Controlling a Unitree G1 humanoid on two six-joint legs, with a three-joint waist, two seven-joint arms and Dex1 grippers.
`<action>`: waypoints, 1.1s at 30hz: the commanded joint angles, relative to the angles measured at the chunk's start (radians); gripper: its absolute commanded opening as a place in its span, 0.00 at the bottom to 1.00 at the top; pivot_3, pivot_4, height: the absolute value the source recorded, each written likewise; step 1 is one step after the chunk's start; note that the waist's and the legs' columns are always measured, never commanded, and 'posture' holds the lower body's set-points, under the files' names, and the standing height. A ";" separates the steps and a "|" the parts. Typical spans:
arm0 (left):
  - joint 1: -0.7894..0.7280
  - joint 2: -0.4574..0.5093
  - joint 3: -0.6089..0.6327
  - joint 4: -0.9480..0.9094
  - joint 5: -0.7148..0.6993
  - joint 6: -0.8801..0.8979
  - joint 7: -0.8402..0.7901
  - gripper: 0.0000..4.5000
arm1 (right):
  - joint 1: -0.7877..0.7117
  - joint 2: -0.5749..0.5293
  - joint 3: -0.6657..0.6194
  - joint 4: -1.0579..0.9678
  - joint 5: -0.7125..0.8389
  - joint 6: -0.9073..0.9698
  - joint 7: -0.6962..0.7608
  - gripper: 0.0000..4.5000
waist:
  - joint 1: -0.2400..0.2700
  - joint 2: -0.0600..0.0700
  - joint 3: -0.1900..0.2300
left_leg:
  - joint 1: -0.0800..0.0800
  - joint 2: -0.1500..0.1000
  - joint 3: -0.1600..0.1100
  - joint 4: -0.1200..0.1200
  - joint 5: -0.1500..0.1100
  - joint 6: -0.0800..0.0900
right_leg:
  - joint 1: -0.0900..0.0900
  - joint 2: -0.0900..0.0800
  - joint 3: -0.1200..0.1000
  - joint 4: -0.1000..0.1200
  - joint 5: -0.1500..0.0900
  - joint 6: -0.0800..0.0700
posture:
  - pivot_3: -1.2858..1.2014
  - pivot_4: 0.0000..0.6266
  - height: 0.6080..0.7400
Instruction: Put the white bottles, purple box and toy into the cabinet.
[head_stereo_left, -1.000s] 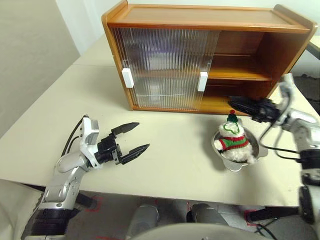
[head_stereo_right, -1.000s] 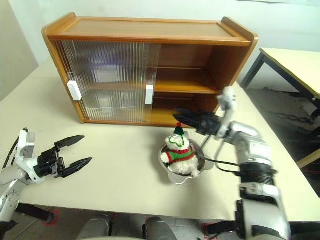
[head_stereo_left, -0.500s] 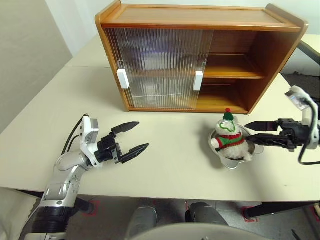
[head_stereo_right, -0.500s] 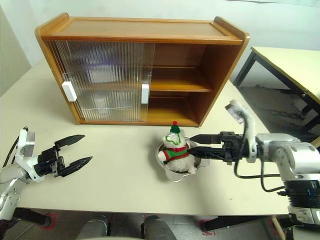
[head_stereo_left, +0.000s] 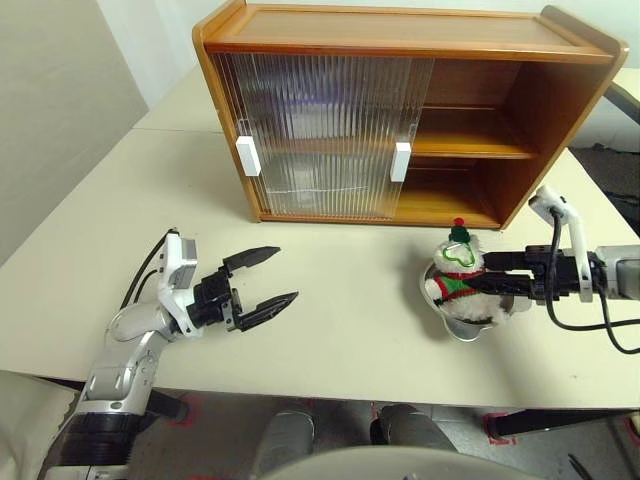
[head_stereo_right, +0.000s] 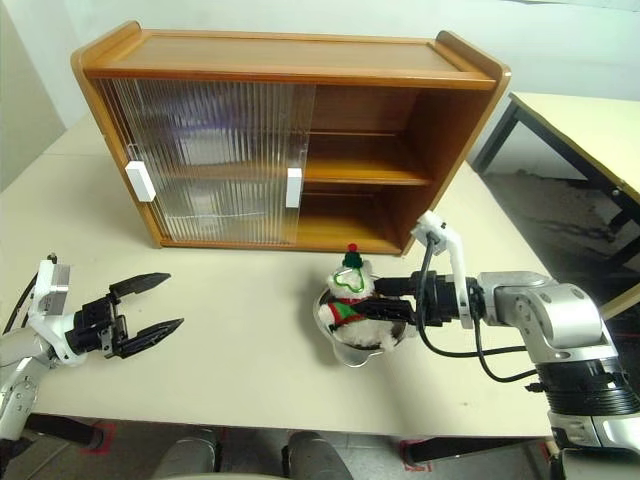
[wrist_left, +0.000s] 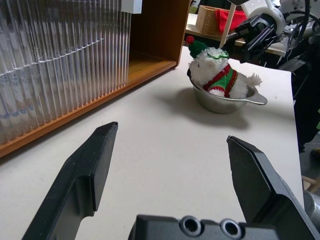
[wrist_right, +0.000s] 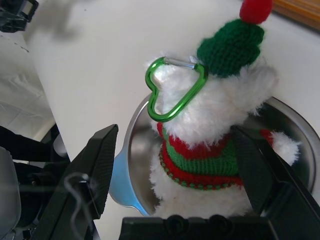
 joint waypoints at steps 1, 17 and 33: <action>-0.006 -0.002 -0.016 0.001 0.012 -0.008 -0.008 1.00 | -0.004 0.009 0.017 -0.021 0.000 0.022 -0.029 0.99 | 0.000 0.000 0.000 | 0.000 0.000 0.000 0.000 0.000 0.000 | 0.000 0.000 0.000 0.000 0.000 0.000 | 0.50 0.06 1.00; -0.012 0.001 -0.053 -0.017 0.011 0.001 -0.043 1.00 | -0.067 0.051 -0.032 0.012 0.047 0.067 -0.068 0.03 | -0.005 0.000 -0.001 | 0.000 0.000 0.000 0.000 0.000 0.000 | 0.000 0.000 0.000 0.000 0.000 0.003 | 0.50 0.04 1.00; -0.025 0.005 -0.042 -0.010 0.014 0.001 -0.028 1.00 | -0.379 0.155 -0.270 0.257 0.150 0.014 -0.211 0.00 | -0.012 0.005 -0.006 | 0.001 0.001 0.000 0.001 0.001 0.001 | 0.000 0.000 0.000 0.000 0.003 0.001 | 0.50 0.03 1.00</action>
